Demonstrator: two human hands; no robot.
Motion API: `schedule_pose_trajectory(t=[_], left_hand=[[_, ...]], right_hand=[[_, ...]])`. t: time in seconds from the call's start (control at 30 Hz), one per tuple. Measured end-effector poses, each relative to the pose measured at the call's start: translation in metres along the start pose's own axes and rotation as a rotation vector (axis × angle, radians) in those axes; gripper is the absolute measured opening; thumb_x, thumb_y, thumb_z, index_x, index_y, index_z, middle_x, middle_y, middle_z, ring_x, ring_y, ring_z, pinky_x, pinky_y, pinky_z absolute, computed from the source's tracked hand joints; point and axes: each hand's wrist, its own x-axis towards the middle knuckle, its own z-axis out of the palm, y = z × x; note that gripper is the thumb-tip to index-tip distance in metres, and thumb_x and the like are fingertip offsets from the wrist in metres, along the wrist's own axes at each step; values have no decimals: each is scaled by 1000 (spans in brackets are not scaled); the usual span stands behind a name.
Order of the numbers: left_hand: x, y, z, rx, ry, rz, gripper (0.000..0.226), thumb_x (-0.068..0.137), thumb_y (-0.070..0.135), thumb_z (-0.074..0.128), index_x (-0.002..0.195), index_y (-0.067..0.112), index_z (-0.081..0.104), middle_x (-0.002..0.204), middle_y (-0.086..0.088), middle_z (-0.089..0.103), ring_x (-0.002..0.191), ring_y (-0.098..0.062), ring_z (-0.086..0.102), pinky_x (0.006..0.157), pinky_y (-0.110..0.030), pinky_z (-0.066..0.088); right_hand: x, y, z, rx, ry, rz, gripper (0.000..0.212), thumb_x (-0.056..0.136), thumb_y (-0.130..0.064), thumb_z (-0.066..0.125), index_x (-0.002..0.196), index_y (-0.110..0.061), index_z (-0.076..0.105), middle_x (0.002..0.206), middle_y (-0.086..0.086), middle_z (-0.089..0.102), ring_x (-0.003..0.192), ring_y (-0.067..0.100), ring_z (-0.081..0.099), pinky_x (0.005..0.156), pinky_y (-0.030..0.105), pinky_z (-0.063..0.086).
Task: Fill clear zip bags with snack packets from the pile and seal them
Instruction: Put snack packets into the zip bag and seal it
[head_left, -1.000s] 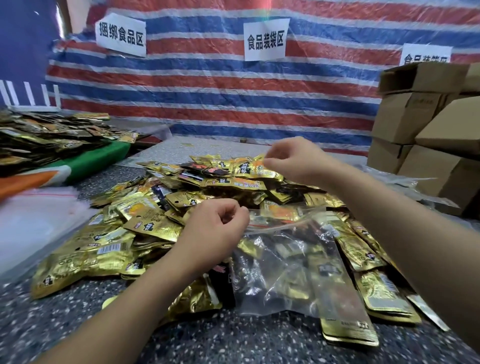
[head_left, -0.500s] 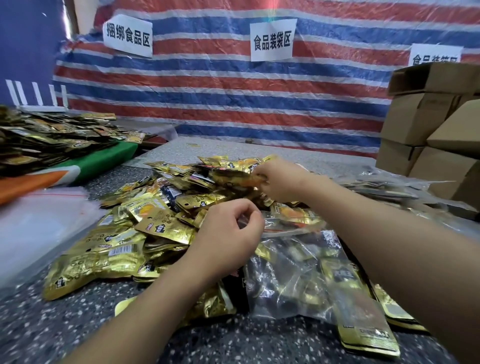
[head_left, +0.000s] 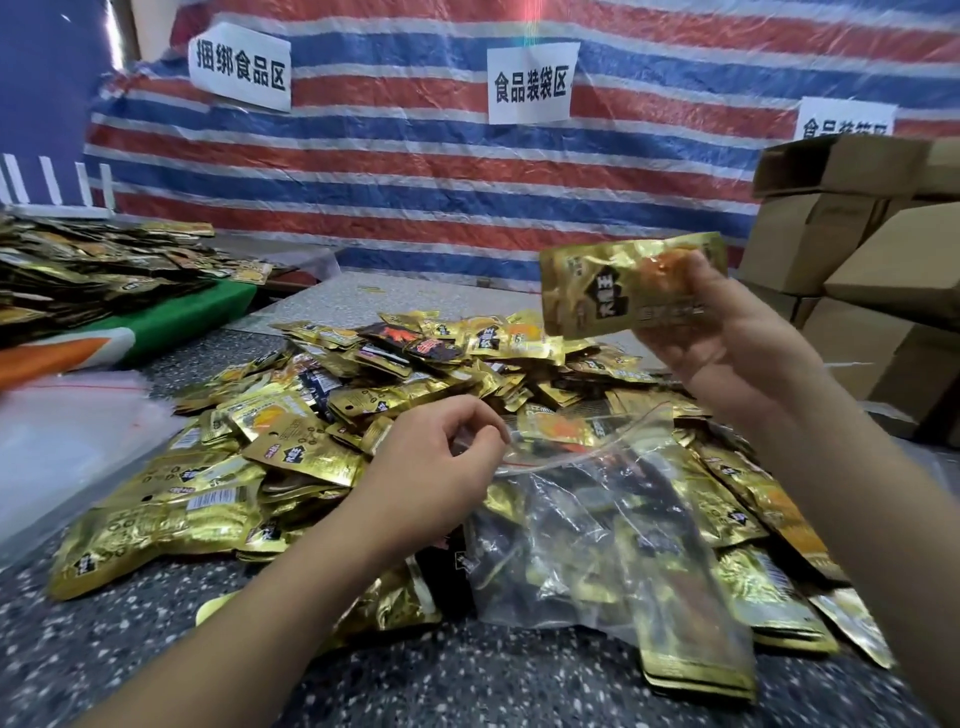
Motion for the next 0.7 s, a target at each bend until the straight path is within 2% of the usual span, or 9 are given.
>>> schedule_pose_trajectory(t=[0.13, 0.2, 0.27, 0.33, 0.37, 0.43, 0.5, 0.6, 0.7], left_hand=[[-2, 3, 3, -10, 0, 17, 20, 82, 31, 50, 78, 26, 69, 60, 15, 60, 52, -9, 52, 49, -21, 41], [-2, 5, 4, -30, 3, 25, 21, 79, 32, 49, 78, 25, 69, 58, 14, 58, 51, -5, 49, 48, -16, 38], [-2, 6, 4, -43, 2, 26, 21, 80, 31, 49, 78, 25, 69, 56, 13, 56, 51, -6, 50, 48, -19, 43], [-2, 7, 3, -63, 0, 23, 20, 81, 30, 50, 79, 26, 69, 57, 9, 56, 55, -23, 55, 53, -39, 56], [-3, 8, 3, -71, -3, 25, 20, 82, 29, 50, 80, 27, 70, 58, 6, 56, 60, -31, 57, 55, -50, 57], [-4, 10, 4, -57, 2, 48, 20, 83, 30, 50, 83, 30, 70, 60, 2, 58, 63, -33, 58, 55, -56, 55], [-5, 11, 6, -32, 7, 77, 20, 84, 30, 49, 83, 32, 69, 60, 2, 59, 57, -26, 57, 54, -51, 54], [-5, 9, 8, -47, -3, 74, 20, 85, 28, 49, 78, 26, 68, 60, 1, 60, 56, -25, 57, 51, -38, 48], [-5, 5, 7, -2, -11, 81, 25, 93, 18, 52, 71, 20, 63, 55, 10, 53, 49, -6, 47, 46, -18, 36]], right_hand=[[-18, -9, -5, -131, -53, -135, 29, 80, -24, 67, 106, -10, 65, 97, 8, 76, 94, 23, 74, 71, 35, 60], [-24, -15, -1, -321, -116, -232, 23, 79, -23, 69, 100, -12, 69, 91, 3, 76, 88, 20, 74, 73, 34, 60], [-28, -25, 6, -587, -215, -308, 21, 76, -27, 72, 96, -19, 72, 90, 1, 76, 85, 17, 73, 75, 33, 61], [-33, -35, 16, -936, -366, -363, 20, 75, -35, 73, 93, -27, 75, 89, -3, 75, 81, 12, 71, 72, 26, 60], [-35, -37, 22, -1113, -446, -365, 20, 75, -41, 72, 91, -30, 74, 87, -7, 74, 77, 9, 69, 70, 23, 58], [-37, -34, 32, -1359, -561, -349, 17, 77, -43, 71, 89, -32, 73, 84, -14, 72, 73, 4, 67, 65, 16, 53], [-39, -22, 39, -1453, -614, -345, 7, 82, -33, 74, 87, -28, 73, 80, -15, 70, 68, -1, 64, 61, 14, 50], [-41, 1, 41, -1452, -647, -291, 11, 81, -31, 78, 88, -25, 72, 78, -9, 68, 65, 1, 61, 57, 17, 48], [-41, 25, 35, -1231, -474, -207, 22, 74, -35, 82, 87, -26, 67, 72, -10, 68, 59, 1, 59, 49, 19, 45]])
